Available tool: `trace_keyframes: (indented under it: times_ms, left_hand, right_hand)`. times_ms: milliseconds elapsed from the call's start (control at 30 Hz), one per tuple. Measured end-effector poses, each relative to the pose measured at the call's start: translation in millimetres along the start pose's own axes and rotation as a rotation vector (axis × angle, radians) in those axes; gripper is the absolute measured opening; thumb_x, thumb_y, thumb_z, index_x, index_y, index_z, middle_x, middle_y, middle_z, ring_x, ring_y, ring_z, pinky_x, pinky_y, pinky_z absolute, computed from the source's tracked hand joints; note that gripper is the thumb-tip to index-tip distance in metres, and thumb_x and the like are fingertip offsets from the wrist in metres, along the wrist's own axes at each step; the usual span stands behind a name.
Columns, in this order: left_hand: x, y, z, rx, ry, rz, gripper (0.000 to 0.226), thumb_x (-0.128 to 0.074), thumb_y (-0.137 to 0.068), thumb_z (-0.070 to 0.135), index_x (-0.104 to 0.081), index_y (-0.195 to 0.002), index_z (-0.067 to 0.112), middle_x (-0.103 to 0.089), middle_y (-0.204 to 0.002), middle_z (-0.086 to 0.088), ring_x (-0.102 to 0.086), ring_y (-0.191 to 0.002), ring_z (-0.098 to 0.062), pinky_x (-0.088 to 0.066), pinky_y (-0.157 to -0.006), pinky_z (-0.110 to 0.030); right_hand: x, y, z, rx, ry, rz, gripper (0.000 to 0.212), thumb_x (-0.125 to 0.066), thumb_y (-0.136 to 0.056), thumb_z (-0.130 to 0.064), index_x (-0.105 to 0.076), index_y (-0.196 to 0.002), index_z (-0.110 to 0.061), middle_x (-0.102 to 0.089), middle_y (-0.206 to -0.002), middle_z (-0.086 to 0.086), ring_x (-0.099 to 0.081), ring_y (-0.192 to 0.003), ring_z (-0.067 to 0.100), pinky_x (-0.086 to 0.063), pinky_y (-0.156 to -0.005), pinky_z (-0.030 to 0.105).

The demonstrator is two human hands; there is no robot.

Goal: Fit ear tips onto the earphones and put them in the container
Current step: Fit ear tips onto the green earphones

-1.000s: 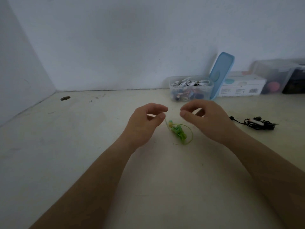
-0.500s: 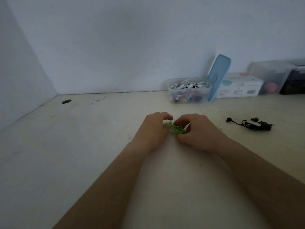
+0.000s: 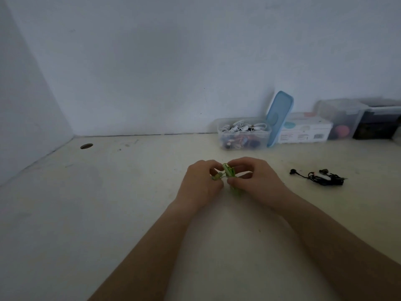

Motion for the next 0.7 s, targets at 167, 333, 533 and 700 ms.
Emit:
trace_keyframes:
  times_ms: [167, 333, 533, 700]
  left_hand:
    - [15.6, -11.2, 10.9, 0.035, 0.127, 0.050, 0.026, -0.075, -0.076, 0.016, -0.074, -0.101, 0.021, -0.069, -0.091, 0.009, -0.060, -0.078, -0.002, -0.039, -0.063, -0.002]
    - [24.4, -50.2, 24.1, 0.079, 0.289, 0.026, 0.025, -0.081, -0.073, 0.017, -0.072, -0.097, 0.019, -0.073, -0.086, 0.005, -0.065, -0.071, -0.006, -0.050, -0.065, -0.020]
    - [6.9, -124.4, 32.3, 0.104, 0.314, 0.030, 0.031, -0.086, -0.068, 0.008, -0.068, -0.092, 0.018, -0.072, -0.083, -0.001, -0.065, -0.069, -0.013, -0.049, -0.062, -0.023]
    - [-2.7, -180.3, 48.5, 0.020, 0.135, 0.042, 0.035, -0.084, -0.074, 0.011, -0.066, -0.102, 0.017, -0.067, -0.089, 0.004, -0.059, -0.069, -0.002, -0.041, -0.058, -0.007]
  right_hand:
    - [8.3, -8.9, -19.4, -0.063, -0.274, 0.001, 0.036, -0.076, -0.080, 0.003, -0.068, -0.113, -0.009, -0.075, -0.099, 0.011, -0.074, -0.081, 0.021, -0.061, -0.074, 0.031]
    - [38.7, -38.3, -34.9, -0.078, -0.230, 0.020, 0.035, -0.080, -0.079, -0.009, -0.070, -0.111, -0.016, -0.077, -0.097, 0.000, -0.073, -0.088, 0.017, -0.055, -0.077, 0.033]
    - [83.3, -103.9, -35.1, -0.038, -0.028, 0.173, 0.034, -0.081, -0.076, -0.001, -0.069, -0.107, -0.010, -0.074, -0.096, 0.009, -0.071, -0.084, 0.018, -0.059, -0.082, 0.033]
    - [108.3, -161.1, -37.1, 0.047, 0.264, 0.245, 0.037, -0.078, -0.077, -0.006, -0.069, -0.111, -0.016, -0.072, -0.103, 0.003, -0.068, -0.091, 0.015, -0.056, -0.091, 0.035]
Point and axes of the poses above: each hand's wrist, its own y-axis away from the middle knuckle, its own x-axis out of the back of the hand, z = x × y, the point moved 10 cm from there along -y, towards the middle knuckle
